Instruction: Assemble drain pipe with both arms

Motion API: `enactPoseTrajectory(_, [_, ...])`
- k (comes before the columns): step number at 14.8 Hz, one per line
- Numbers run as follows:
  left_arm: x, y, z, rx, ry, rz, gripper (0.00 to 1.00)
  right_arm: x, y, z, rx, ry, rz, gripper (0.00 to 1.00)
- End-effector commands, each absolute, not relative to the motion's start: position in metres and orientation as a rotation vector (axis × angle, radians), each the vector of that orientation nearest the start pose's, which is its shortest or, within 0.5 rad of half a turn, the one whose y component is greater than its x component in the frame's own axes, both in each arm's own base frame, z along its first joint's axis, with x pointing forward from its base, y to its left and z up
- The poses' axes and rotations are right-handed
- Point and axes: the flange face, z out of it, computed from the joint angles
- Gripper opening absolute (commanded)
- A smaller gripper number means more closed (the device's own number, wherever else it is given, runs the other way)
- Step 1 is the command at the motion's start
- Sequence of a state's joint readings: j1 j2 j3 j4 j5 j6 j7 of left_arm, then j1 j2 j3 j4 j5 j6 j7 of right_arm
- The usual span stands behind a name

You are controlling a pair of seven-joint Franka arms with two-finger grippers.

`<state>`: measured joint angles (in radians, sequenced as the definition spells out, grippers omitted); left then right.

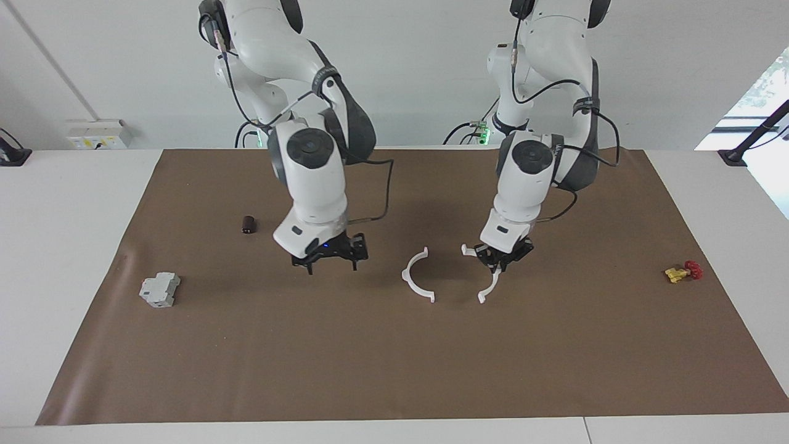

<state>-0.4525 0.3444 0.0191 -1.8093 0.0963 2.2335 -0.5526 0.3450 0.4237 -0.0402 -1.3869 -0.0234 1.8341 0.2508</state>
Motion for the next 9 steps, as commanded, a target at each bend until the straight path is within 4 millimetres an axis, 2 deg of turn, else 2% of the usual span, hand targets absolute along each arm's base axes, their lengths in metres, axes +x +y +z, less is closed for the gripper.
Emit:
enactPoseTrajectory(1, [0.596, -0.303, 0.337, -3.049, -0.12, -0.153, 0.0, 0.633, 0.145, 0.528, -3.172, -0.094, 0.019, 1.0])
enactPoseTrajectory(3, [0.589, -0.319, 0.32, -3.027, -0.112, -0.162, 0.0, 0.614, 0.097, 0.568, -3.174, -0.054, 0.064, 1.0])
enactPoseTrajectory(4, [0.589, -0.319, 0.32, -3.02, -0.11, -0.174, 0.0, 0.6, 0.071, 0.596, -3.169, -0.023, 0.051, 1.0])
enactPoseTrajectory(5, [0.59, -0.321, 0.321, -3.017, -0.097, -0.199, 0.0, 0.585, 0.05, 0.616, -3.166, -0.011, 0.065, 1.0])
enactPoseTrajectory(7, [0.583, -0.328, 0.315, -3.023, -0.071, -0.216, 0.0, 0.568, 0.022, 0.634, -3.163, -0.01, 0.103, 1.0])
enactPoseTrajectory(9, [0.577, -0.33, 0.311, -3.005, -0.036, -0.218, 0.0, 0.562, 0.007, 0.633, -3.164, 0.03, 0.147, 1.0])
